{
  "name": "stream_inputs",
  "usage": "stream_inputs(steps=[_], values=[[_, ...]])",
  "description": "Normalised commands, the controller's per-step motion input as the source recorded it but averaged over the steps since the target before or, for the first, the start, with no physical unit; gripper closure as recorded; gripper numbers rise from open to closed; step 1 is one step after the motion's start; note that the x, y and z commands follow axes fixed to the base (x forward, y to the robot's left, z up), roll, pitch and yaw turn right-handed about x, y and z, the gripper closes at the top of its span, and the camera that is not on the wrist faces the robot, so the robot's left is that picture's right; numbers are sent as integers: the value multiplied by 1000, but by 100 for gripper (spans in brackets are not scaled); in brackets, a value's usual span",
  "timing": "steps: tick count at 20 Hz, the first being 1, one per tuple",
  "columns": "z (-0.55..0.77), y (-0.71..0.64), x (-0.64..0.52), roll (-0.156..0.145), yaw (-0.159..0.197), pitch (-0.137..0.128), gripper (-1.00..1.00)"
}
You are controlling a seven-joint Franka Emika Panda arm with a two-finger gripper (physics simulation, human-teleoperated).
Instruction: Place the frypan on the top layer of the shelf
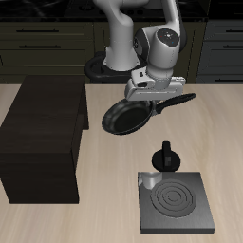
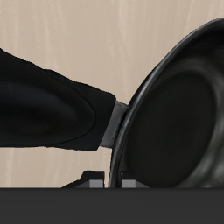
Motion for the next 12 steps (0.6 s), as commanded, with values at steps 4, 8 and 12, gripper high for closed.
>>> stream_inputs(steps=[4, 8, 12], values=[[146, 34, -29, -9, 20, -26, 100], [200, 9, 0, -11, 16, -28, 100], [187, -1, -4, -16, 32, -32, 100]])
